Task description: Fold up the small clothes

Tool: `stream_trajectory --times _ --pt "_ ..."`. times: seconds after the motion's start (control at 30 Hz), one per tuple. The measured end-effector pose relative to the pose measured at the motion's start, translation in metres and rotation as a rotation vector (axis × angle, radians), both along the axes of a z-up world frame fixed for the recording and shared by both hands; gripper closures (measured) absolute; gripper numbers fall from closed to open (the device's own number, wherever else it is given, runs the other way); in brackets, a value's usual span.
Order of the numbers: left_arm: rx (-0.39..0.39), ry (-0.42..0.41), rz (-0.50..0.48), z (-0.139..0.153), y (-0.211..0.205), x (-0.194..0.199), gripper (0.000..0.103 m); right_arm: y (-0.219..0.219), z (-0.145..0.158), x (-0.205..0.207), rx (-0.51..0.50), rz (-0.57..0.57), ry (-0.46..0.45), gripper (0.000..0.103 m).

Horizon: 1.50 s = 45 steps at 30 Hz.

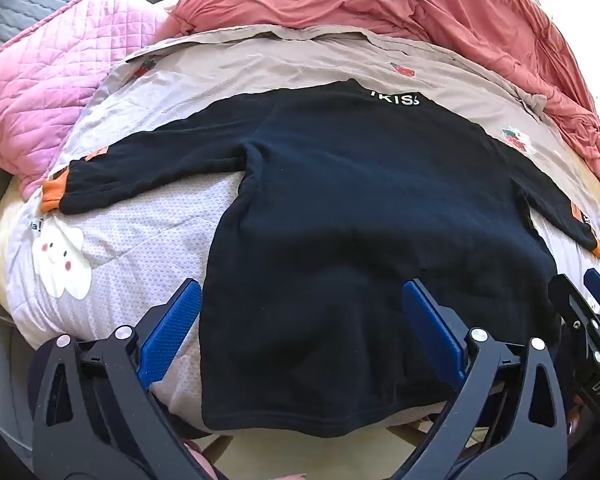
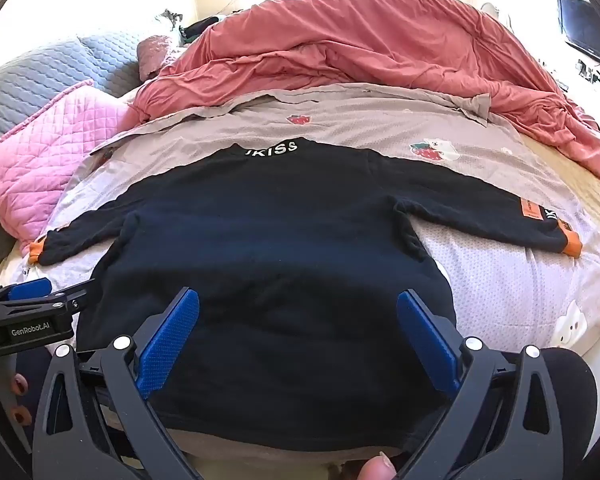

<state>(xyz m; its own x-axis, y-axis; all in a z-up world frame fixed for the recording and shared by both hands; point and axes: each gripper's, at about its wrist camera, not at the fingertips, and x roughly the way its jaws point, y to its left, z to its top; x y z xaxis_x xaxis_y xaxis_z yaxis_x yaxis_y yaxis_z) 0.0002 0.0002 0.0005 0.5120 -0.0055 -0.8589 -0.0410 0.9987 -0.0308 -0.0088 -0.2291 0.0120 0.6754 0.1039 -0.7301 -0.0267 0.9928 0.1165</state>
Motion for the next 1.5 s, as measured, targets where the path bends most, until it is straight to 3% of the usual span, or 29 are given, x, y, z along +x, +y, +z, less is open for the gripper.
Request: stream_trajectory --times 1.5 --pt "-0.012 0.001 -0.009 -0.0025 -0.0022 -0.0031 0.009 0.0046 -0.0043 -0.0033 -0.047 0.024 -0.003 0.004"
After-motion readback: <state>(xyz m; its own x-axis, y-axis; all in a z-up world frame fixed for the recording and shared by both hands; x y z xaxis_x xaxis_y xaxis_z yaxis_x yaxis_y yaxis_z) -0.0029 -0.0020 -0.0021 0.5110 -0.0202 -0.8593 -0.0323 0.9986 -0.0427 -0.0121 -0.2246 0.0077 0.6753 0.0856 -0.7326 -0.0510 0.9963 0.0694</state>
